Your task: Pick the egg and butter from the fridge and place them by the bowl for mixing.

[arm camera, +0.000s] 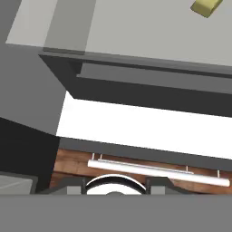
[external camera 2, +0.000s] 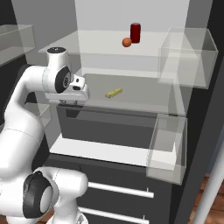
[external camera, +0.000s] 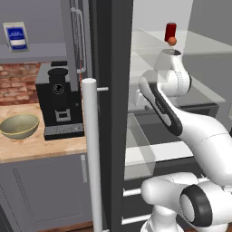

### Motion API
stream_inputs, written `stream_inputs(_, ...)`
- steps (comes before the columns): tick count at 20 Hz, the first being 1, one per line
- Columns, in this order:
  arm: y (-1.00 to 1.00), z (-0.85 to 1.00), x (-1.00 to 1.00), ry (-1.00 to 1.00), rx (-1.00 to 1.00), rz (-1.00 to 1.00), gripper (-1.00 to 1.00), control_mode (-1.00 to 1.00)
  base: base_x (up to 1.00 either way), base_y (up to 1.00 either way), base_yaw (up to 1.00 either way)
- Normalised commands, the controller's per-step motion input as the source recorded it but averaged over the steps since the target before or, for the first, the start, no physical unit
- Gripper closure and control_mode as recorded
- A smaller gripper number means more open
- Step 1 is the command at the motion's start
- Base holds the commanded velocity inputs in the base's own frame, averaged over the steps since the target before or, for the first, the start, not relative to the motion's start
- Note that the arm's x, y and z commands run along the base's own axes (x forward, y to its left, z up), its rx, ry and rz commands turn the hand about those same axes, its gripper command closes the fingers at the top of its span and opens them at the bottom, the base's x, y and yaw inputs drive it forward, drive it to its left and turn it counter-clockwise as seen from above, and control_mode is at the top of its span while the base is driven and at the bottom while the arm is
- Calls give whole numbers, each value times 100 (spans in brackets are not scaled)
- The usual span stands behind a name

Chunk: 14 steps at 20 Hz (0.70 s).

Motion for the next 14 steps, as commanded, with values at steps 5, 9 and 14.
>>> stream_inputs(5, -1, 2, -4, -14, 3, 0, -100, -100, 0, 0, 0)
stream_inputs(9, -12, 32, 0, -26, 12, -2, -100, -100, 0, 0, 0)
stream_inputs(14, -29, 45, 0, -17, 10, -9, -100, -100, 0, 0, 0)
